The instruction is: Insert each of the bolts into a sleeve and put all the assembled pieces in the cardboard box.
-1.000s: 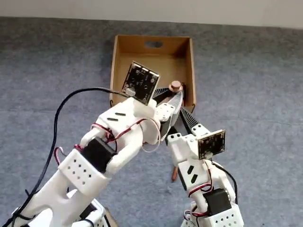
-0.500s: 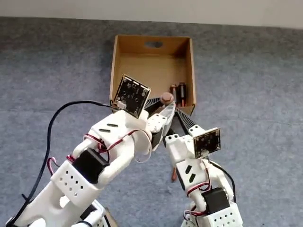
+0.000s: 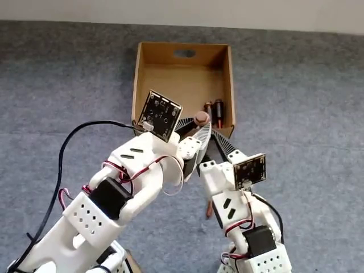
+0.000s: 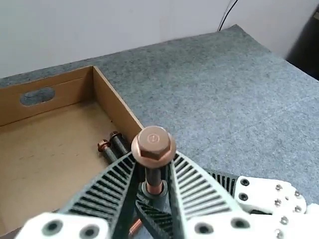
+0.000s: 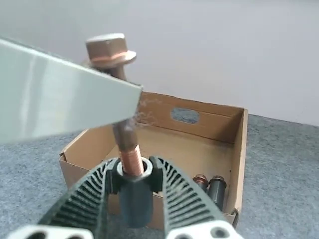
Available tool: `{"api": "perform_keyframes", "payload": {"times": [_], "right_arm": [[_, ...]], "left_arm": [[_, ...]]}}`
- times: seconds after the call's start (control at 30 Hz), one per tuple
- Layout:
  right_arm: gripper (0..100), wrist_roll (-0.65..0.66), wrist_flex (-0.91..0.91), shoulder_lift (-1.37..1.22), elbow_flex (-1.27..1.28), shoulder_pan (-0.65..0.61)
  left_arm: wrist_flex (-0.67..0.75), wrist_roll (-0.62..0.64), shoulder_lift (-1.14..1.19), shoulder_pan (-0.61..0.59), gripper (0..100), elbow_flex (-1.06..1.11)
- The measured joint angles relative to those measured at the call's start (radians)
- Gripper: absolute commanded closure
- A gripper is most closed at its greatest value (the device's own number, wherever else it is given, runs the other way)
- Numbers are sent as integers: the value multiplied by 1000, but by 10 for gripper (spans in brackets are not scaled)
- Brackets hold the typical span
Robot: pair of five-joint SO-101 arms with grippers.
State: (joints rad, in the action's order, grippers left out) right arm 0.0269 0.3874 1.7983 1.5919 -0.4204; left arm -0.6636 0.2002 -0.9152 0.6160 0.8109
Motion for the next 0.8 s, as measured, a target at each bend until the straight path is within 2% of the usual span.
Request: {"api": "perform_keyframes", "payload": {"times": [0.33, 0.6, 0.8], "right_arm": [[991, 0, -2, 2, -2, 21], [991, 0, -3, 2, -3, 32], [991, -2, -3, 3, -3, 34]], "left_arm": [[-9, 2, 140, 3, 990, -80], [-176, 3, 290, 12, 986, -262], [-261, 2, 296, 11, 780, -324]]}}
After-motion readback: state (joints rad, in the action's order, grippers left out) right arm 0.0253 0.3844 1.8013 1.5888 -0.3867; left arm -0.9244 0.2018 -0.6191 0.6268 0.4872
